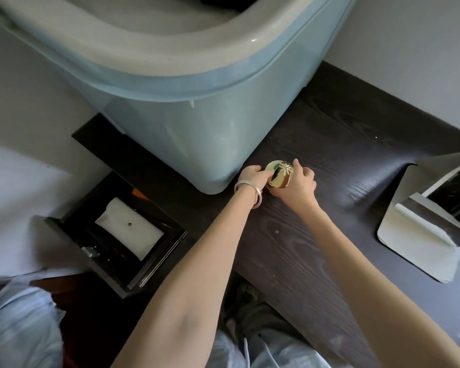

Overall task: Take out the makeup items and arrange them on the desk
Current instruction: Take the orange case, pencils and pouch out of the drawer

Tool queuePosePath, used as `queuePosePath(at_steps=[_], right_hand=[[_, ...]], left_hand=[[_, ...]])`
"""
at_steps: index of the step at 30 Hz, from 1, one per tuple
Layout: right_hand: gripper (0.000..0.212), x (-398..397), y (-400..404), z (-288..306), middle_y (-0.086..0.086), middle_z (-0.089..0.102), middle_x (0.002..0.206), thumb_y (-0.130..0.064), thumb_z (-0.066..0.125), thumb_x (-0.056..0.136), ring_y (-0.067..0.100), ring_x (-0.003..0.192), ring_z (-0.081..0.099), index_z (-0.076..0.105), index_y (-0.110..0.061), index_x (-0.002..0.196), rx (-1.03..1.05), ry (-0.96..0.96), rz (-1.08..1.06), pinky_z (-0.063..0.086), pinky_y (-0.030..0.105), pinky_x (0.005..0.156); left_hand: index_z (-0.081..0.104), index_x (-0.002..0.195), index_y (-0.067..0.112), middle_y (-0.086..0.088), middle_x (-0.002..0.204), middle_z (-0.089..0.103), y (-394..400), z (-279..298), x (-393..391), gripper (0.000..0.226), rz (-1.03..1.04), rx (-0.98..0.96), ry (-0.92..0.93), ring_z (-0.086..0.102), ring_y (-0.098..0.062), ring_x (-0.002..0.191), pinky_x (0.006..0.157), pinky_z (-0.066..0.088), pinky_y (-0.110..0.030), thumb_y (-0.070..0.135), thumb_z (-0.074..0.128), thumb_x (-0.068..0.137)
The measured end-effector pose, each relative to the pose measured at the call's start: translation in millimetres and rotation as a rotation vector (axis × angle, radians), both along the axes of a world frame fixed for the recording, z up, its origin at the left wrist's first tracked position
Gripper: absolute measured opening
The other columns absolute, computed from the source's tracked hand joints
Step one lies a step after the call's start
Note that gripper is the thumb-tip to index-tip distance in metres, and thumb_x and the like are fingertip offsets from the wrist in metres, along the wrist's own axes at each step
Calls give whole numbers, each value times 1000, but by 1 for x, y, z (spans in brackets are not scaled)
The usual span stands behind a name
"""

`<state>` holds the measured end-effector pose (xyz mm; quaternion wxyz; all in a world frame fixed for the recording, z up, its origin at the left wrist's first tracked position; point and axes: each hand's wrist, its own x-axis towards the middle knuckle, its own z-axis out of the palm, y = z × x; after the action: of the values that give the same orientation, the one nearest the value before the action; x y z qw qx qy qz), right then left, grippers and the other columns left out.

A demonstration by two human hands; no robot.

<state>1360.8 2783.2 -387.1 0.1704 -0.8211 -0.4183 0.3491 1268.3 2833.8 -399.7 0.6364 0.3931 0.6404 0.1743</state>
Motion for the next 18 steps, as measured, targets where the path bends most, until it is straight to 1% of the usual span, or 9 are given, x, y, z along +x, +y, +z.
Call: queuePosePath(at_steps=[2, 3, 5, 6, 9, 11, 13, 16, 18], right_hand=[[87, -13, -13, 14, 17, 18, 150, -19, 73, 80, 37, 136, 16, 19, -11, 149, 131, -54, 12, 22, 43, 110], [83, -22, -21, 22, 15, 21, 149, -17, 72, 80, 35, 136, 18, 23, -10, 147, 188, -54, 25, 23, 41, 110], [77, -47, -37, 32, 13, 29, 146, -17, 72, 80, 30, 134, 24, 30, -11, 144, 246, 9, 92, 27, 39, 110], [75, -63, -42, 33, 12, 33, 144, -17, 72, 79, 28, 134, 29, 33, -11, 143, 258, 53, 146, 30, 40, 111], [70, -113, -50, 25, 11, 41, 137, -16, 72, 78, 25, 128, 39, 40, -11, 140, 258, 134, 297, 39, 42, 105], [69, -148, -52, 19, 10, 40, 136, -15, 73, 78, 25, 126, 42, 41, -12, 139, 226, 157, 375, 41, 40, 104], [68, -182, -51, 12, 10, 39, 135, -12, 72, 79, 25, 124, 44, 40, -11, 139, 202, 195, 435, 42, 35, 104], [67, -230, -49, 1, 9, 40, 135, -9, 71, 80, 22, 124, 46, 40, -9, 139, 167, 258, 503, 40, 21, 100], [68, -260, -45, -7, 8, 39, 138, -11, 71, 81, 20, 125, 46, 39, -10, 141, 122, 275, 544, 38, 19, 97]], left_hand=[[45, 136, 9, -7, 138, 48, -10, 9, -17, 54, 46, 17, -22, 47, -24, 125, 105, 42, -42, 22, 61, 86], [47, 135, 8, -7, 133, 51, -15, 12, -28, 51, 60, 13, -43, 49, -22, 120, 104, 42, -39, 21, 61, 87], [54, 125, 12, -3, 108, 57, -29, 18, -54, 36, 72, -7, -71, 54, -17, 97, 94, 45, -33, 17, 58, 90], [57, 120, 15, 0, 100, 55, -37, 20, -69, 31, 88, -16, -83, 53, -14, 91, 88, 44, -31, 16, 58, 90], [59, 121, 12, 0, 110, 58, -57, 12, -119, 33, 202, 17, -71, 55, -15, 105, 91, 45, -30, 9, 57, 88], [59, 119, 12, -2, 114, 59, -69, 7, -157, 32, 318, 34, -30, 56, -18, 111, 98, 46, -36, 8, 57, 87], [60, 117, 14, -3, 115, 59, -78, 3, -196, 32, 428, 11, 0, 55, -20, 111, 100, 46, -38, 9, 57, 86], [60, 112, 17, -8, 118, 61, -86, -2, -250, 28, 538, -18, 1, 57, -23, 110, 99, 47, -40, 9, 57, 85], [60, 108, 18, -7, 116, 62, -88, -5, -282, 24, 603, -11, -7, 58, -21, 109, 100, 46, -41, 9, 57, 86]])
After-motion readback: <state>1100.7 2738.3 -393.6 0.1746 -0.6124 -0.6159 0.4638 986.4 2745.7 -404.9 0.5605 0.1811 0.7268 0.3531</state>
